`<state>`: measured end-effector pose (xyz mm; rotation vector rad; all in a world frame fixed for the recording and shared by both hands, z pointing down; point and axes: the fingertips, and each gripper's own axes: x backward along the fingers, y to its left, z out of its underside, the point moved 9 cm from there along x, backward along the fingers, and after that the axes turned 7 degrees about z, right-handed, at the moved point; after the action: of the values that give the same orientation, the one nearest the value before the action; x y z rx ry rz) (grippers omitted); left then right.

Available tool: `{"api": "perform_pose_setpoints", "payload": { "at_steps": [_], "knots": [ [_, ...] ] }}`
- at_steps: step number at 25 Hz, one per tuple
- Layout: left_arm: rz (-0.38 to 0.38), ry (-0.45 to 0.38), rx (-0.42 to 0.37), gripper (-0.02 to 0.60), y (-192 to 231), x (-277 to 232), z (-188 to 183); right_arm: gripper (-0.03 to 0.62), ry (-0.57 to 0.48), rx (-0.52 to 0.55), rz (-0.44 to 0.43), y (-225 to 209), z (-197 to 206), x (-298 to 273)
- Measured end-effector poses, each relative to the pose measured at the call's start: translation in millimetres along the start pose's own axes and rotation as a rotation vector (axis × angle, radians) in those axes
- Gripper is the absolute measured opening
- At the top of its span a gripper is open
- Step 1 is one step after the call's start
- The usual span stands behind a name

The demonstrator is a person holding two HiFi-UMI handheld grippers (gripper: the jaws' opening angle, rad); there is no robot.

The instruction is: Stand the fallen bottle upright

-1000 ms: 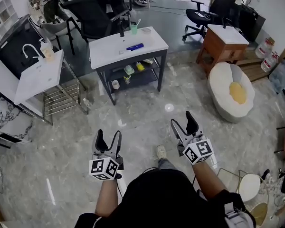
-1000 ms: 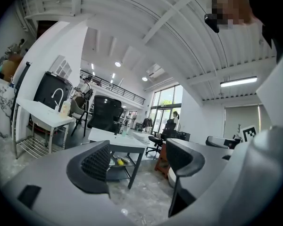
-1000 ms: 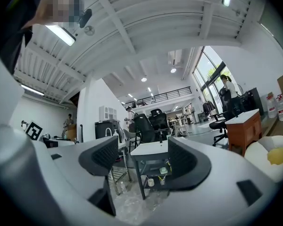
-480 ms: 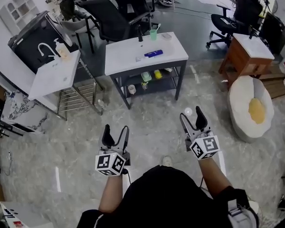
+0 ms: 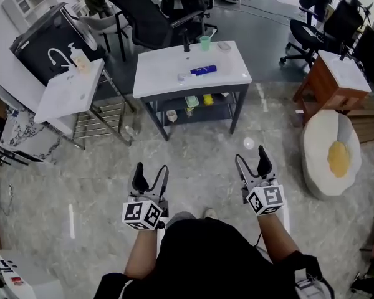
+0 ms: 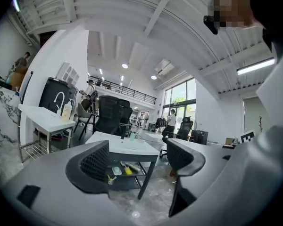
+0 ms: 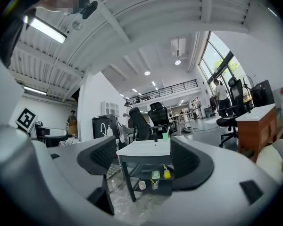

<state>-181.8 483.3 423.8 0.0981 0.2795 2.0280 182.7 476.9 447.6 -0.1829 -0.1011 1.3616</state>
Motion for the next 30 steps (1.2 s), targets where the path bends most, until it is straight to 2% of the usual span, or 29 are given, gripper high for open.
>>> {"api": "perform_pose_setpoints", "payload": {
  "at_steps": [8,17,22,25,30],
  "knots": [
    [0.018,0.017,0.013,0.379,28,-44,5,0.35,0.048,0.008,-0.003,-4,9,-41],
    [0.098,0.003,0.013,0.379,93,-124,-20,0.35,0.032,0.022,0.013,14,-3,-134],
    [0.159,0.008,0.051,0.379,132,-158,-30,0.35,0.044,0.054,0.001,32,-8,-185],
    [0.184,0.01,0.06,0.379,151,-173,-36,0.348,0.04,0.087,-0.006,46,-15,-206],
    [0.249,0.046,0.065,0.377,172,-192,-32,0.348,0.044,0.069,0.002,56,-11,-230]
  ]
}}
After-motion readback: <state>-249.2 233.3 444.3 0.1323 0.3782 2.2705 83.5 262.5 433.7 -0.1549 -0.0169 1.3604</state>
